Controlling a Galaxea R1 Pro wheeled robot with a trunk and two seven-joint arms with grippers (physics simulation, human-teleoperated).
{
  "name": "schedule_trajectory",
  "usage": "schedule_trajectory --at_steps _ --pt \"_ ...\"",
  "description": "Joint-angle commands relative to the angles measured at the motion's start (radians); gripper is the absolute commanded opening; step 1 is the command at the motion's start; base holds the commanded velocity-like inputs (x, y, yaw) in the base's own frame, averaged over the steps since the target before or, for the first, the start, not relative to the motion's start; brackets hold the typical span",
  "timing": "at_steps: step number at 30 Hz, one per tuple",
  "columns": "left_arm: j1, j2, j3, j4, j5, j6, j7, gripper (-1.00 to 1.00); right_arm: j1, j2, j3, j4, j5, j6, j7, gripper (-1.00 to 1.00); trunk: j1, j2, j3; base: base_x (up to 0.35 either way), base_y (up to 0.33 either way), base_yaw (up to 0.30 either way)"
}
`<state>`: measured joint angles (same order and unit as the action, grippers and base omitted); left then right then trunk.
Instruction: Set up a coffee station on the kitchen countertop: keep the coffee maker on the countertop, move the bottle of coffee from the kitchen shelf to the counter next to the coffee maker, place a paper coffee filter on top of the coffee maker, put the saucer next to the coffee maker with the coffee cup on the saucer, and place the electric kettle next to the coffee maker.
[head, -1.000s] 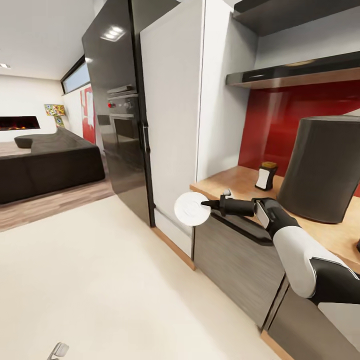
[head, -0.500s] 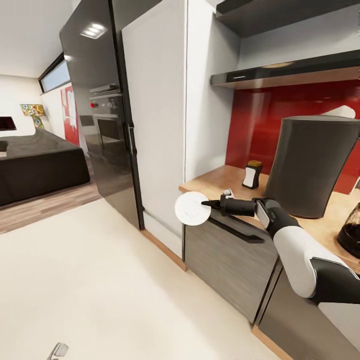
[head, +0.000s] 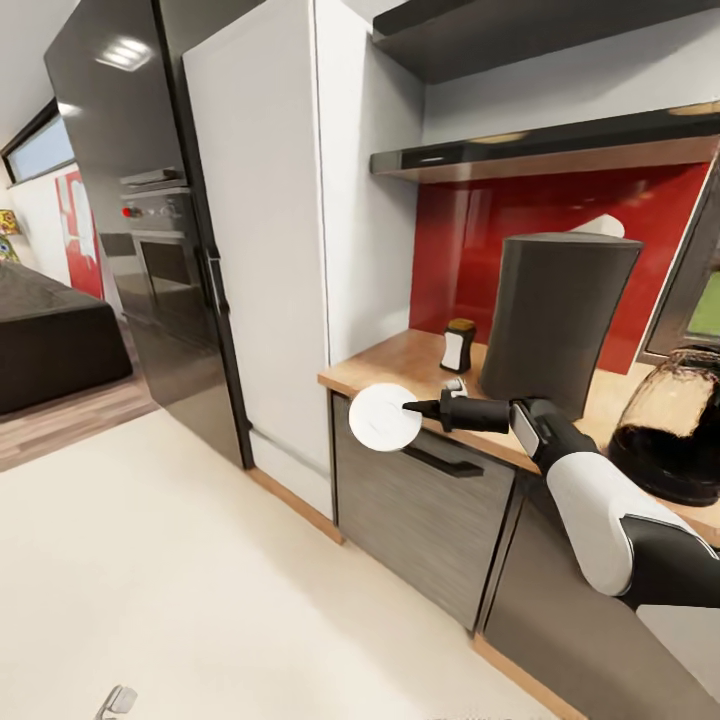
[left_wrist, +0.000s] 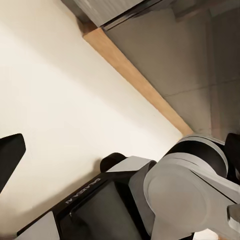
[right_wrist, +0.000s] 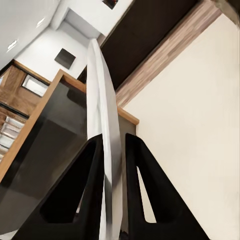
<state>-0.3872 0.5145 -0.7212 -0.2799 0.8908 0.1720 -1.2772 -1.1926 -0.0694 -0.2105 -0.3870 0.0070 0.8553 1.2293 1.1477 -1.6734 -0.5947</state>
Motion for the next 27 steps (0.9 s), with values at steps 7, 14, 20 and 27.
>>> schedule_trajectory --at_steps 7,14,20,27 --pt "-0.001 0.001 -0.007 -0.001 0.010 0.011 -0.002 1.00 -0.001 0.000 -0.004 0.000 -0.001 0.011 0.004 -1.00 0.000 -0.001 0.001 0.090 0.086 -0.141" --pt "-0.001 0.001 -0.007 -0.001 0.010 0.011 -0.002 1.00 -0.001 -0.001 -0.006 0.000 -0.001 0.011 0.004 -1.00 0.000 -0.001 0.001 0.221 0.224 -0.019" --pt "-0.001 0.001 -0.007 -0.001 0.010 0.011 -0.002 1.00 -0.001 -0.003 -0.006 0.001 -0.001 0.011 0.004 -1.00 0.000 -0.001 0.002 0.140 0.143 -0.163" --pt "-0.001 0.001 -0.007 -0.001 0.010 0.011 -0.002 1.00 -0.001 -0.003 -0.006 0.004 -0.001 0.012 0.004 -1.00 0.000 -0.001 0.005 0.009 0.009 -0.267"
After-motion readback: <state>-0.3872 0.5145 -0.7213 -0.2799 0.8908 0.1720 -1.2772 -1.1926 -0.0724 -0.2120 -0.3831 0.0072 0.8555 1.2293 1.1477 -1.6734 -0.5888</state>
